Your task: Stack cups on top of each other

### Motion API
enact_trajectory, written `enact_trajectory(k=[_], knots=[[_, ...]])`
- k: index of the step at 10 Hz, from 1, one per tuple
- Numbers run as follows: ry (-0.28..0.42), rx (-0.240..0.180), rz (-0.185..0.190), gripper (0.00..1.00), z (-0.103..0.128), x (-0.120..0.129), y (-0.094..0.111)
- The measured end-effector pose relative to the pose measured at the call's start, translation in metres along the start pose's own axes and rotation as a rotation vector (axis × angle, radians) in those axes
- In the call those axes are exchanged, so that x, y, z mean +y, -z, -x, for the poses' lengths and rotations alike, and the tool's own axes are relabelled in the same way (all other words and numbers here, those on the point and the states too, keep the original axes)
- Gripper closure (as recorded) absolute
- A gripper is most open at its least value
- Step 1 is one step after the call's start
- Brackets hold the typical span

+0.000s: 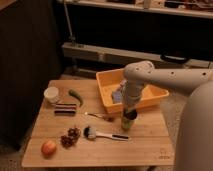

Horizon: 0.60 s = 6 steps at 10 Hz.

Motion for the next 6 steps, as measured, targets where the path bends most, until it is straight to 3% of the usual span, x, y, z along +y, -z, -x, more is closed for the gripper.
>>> enact_trajectory(k=[6], knots=[[-0.012, -0.043, 0.02, 1.0, -0.005, -0.001, -0.013]])
